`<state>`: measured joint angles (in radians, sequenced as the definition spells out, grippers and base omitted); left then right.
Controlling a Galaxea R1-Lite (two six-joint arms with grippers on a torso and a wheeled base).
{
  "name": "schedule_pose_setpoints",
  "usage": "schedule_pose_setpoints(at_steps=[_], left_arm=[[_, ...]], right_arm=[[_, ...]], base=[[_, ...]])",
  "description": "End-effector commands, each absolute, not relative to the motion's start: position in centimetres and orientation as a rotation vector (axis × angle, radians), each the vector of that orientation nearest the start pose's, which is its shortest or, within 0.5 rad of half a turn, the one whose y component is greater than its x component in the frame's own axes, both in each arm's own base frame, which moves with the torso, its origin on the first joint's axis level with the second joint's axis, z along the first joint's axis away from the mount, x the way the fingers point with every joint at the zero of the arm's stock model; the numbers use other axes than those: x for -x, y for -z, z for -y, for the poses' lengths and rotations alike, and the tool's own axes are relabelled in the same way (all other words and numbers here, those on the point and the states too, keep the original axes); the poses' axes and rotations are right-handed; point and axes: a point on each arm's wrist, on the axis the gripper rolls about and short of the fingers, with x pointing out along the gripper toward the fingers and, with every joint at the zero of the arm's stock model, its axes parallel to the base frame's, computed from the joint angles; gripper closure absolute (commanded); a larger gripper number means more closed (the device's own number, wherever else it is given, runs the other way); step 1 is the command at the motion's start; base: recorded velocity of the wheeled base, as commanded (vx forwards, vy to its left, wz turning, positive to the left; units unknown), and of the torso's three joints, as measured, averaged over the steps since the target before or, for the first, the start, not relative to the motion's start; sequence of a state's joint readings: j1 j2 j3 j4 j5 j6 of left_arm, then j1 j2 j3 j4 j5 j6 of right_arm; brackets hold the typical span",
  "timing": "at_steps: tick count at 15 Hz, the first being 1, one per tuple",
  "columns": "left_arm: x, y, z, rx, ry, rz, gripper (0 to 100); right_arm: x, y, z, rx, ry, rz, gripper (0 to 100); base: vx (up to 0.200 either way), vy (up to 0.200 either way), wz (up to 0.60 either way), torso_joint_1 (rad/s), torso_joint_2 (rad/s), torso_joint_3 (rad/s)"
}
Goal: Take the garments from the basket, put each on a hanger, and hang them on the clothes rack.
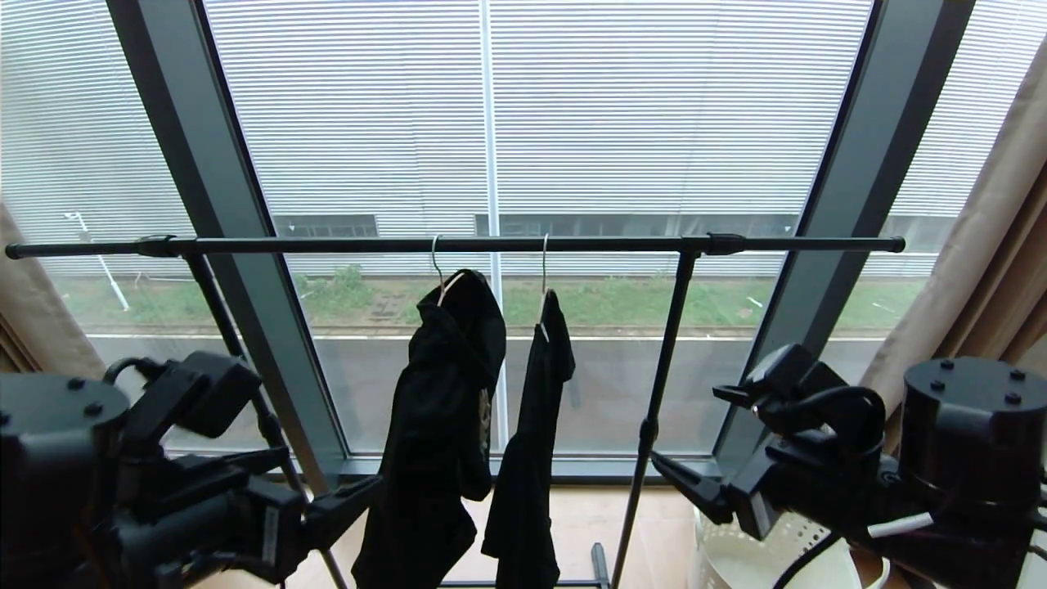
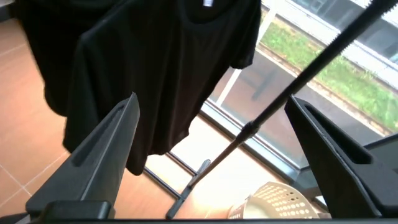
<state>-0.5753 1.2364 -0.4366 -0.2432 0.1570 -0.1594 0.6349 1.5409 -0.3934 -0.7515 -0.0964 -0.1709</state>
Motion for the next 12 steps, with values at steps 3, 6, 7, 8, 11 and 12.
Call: schedule_pose_setpoints(at_steps=[3,6,7,8,11,12], left_arm=[[-7.9,-10.9,4.5,-0.058,0.348,-0.598,0],[-6.7,-9.4,3.8,-0.067,0.352,-0.637,0],[-6.5,-9.0,3.6,-0.071,0.349,-0.653,0],[-6.4,-8.8,3.6,-0.074,0.348,-0.661,0],[-6.0,-8.1,3.3,-0.078,0.343,-0.688,0],[-6.0,-8.1,3.3,-0.073,0.342,-0.677,0]], right_arm=[[-12.0,-9.0,-9.4,0.394,-0.556,-0.475,0],[-8.9,-8.3,-6.8,0.36,-0.514,-0.558,0],[-7.8,-8.3,-5.9,0.336,-0.503,-0.586,0],[-6.9,-8.1,-5.1,0.347,-0.504,-0.616,0],[-4.1,-7.7,-2.9,0.363,-0.51,-0.639,0],[-3.1,-7.5,-2.0,0.357,-0.508,-0.62,0]], base=[[0.0,0.0,0.0,0.0,0.0,0.0],[0.0,0.0,0.0,0.0,0.0,0.0],[0.0,0.0,0.0,0.0,0.0,0.0],[0.0,0.0,0.0,0.0,0.0,0.0],[0.0,0.0,0.0,0.0,0.0,0.0],[0.0,0.0,0.0,0.0,0.0,0.0]])
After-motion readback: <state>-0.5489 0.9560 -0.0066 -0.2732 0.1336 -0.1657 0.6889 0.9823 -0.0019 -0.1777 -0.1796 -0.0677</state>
